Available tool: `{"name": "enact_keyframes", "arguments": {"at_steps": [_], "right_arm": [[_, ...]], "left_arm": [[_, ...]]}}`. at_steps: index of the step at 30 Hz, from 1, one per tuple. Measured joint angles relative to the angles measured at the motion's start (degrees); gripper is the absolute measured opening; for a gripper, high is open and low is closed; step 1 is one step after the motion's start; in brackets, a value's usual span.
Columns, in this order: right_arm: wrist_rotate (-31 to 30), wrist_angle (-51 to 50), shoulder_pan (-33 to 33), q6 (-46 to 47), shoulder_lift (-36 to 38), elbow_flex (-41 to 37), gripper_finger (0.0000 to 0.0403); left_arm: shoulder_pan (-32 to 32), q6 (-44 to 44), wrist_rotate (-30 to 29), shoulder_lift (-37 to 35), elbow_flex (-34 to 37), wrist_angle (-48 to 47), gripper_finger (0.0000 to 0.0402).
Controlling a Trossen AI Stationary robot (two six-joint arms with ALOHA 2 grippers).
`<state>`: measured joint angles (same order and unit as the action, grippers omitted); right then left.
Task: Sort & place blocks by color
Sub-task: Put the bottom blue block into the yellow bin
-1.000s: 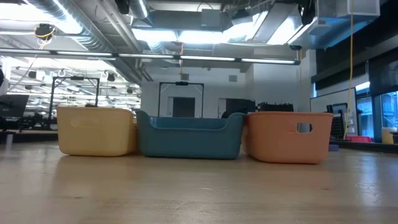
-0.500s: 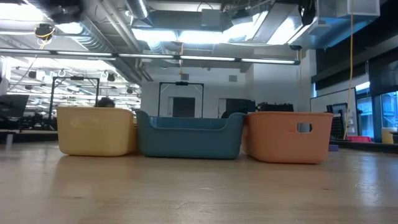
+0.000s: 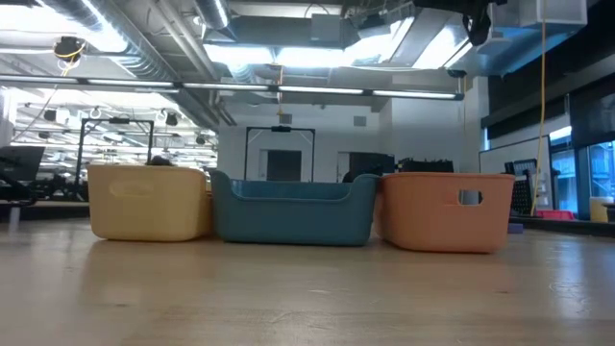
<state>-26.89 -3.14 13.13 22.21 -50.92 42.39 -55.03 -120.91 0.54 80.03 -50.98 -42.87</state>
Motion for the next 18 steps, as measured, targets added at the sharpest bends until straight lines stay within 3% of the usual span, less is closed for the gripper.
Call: {"name": "enact_keyframes", "arguments": {"at_steps": [5, 18], "right_arm": [[-0.02, -0.02, 0.01, -0.01, 0.0, 0.0, 0.0], [-0.04, -0.17, 0.01, -0.04, 0.0, 0.0, 0.0]], "left_arm": [[-0.98, -5.85, -1.27, 4.03, -0.02, 0.42, 0.0168], [-0.32, -6.22, -0.6, 7.96, 0.0, 2.75, 0.0168]]}}
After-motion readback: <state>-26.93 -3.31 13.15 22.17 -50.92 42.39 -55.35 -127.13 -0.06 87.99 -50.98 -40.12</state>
